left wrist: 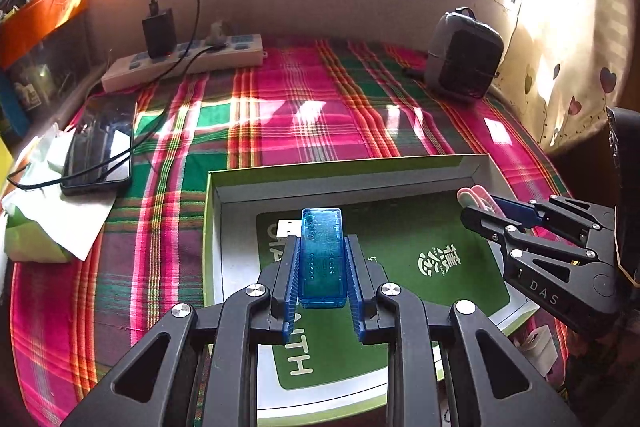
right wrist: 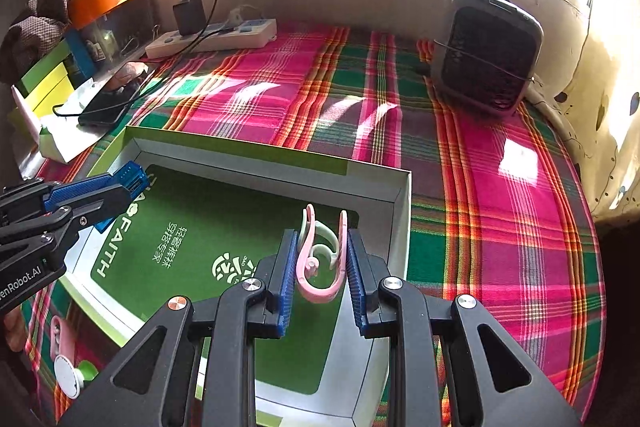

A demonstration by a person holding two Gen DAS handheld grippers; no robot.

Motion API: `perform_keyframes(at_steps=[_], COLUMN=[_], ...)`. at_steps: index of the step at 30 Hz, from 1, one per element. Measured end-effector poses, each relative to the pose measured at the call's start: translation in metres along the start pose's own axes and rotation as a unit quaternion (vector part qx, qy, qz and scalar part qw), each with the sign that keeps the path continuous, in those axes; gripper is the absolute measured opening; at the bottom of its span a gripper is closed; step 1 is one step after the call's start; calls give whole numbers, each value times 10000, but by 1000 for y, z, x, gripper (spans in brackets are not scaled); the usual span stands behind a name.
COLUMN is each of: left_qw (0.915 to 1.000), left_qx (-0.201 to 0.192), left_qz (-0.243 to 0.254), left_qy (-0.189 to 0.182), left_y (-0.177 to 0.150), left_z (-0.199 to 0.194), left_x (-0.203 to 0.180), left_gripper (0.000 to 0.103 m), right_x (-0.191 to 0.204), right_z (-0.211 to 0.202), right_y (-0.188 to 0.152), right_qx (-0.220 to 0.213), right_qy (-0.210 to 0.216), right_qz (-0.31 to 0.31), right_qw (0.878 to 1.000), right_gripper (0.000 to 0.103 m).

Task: Organize rigid objects
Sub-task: 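Carry the USB tester and pink clip with both tools into the green box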

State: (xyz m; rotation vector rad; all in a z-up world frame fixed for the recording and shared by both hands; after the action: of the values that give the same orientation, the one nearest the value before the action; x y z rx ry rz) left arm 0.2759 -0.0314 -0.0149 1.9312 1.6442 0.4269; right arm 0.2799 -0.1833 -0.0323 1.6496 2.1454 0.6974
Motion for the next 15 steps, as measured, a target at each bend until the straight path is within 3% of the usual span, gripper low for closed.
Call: perform_keyframes(at_steps=[15], left_qw=[9999], left_qx=[154], left_qz=[-37], left_qy=[32], left_y=[-2], left_z=[16], left_x=[6], left_gripper=[21], right_x=[7], right_z=[18], right_y=[1], right_qx=[155], right_qy=[-49], right_qz=[-98], right_qw=[9998], right_gripper=[25])
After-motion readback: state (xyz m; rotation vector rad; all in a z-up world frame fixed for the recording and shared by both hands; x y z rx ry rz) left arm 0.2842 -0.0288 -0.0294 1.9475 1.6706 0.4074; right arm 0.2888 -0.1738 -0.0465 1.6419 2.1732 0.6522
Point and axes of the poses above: each gripper's, at about its wrist camera, not at the fingertips, and z roughly the way its jaws point, x to its left, y to its top, the point moved 6 cm from there along z, roughly the way its jaws point, and after that the axes turned 1 degree about x, right-handed, at the moved point
